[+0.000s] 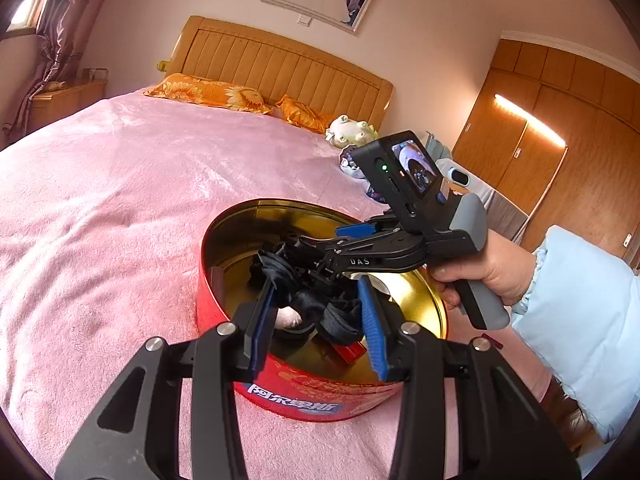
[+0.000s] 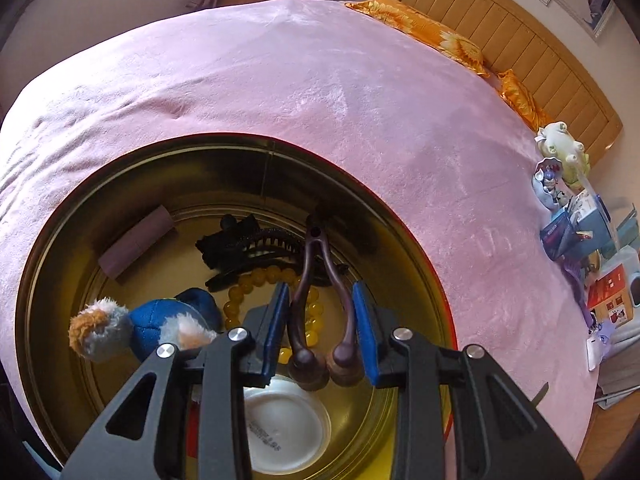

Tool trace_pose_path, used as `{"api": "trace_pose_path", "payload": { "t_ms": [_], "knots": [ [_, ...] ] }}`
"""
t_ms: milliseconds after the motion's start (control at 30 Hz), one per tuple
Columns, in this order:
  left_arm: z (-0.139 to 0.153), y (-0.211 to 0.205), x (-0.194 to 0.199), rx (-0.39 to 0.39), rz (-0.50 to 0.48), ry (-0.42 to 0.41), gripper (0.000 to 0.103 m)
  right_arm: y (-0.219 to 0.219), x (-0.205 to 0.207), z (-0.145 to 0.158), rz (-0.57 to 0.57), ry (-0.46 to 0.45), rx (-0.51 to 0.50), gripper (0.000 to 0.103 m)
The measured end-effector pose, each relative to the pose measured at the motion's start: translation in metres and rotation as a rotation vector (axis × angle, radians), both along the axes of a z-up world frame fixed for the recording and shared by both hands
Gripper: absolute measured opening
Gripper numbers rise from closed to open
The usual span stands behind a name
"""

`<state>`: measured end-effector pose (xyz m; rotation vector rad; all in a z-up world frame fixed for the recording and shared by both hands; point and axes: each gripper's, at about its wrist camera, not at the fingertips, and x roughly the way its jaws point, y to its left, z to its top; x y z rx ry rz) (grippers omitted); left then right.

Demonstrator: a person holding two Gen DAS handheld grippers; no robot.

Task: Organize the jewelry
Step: 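Carry the black clip into the tin with the left tool while the right tool drops the pliers in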

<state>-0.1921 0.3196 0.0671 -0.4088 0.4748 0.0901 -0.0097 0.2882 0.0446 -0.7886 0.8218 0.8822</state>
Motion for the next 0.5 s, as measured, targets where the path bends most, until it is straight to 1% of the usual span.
{"api": "trace_pose_path", "payload": {
  "t_ms": [100,200,233,267,300,367,433,500],
  "knots": [
    [0.002,0.0,-0.001,-0.003,0.006,0.004,0.04,-0.006,-0.003,0.009,-0.003,-0.03,0.027,0.036],
    [0.004,-0.001,0.001,0.002,0.009,0.006,0.04,-0.022,-0.006,0.029,-0.022,-0.017,0.111,0.044],
    [0.005,-0.001,0.002,0.003,0.007,0.007,0.04,-0.031,-0.01,0.036,-0.021,-0.011,0.148,0.048],
    [0.006,-0.003,0.004,0.006,0.004,0.009,0.04,-0.038,-0.015,0.043,-0.021,-0.012,0.18,0.058],
    [0.006,-0.004,0.006,0.01,0.0,0.012,0.04,-0.048,-0.021,0.05,-0.019,-0.009,0.218,0.063],
    [0.008,-0.004,0.012,0.019,-0.019,0.025,0.04,-0.069,-0.034,0.061,-0.01,0.004,0.289,0.084],
    [0.011,-0.002,0.023,0.038,-0.03,0.048,0.04,-0.087,-0.05,0.069,-0.019,-0.007,0.336,0.094],
    [0.014,0.004,0.035,0.066,-0.03,0.074,0.04,-0.106,-0.068,0.076,-0.056,-0.077,0.352,0.094]
  ]
}}
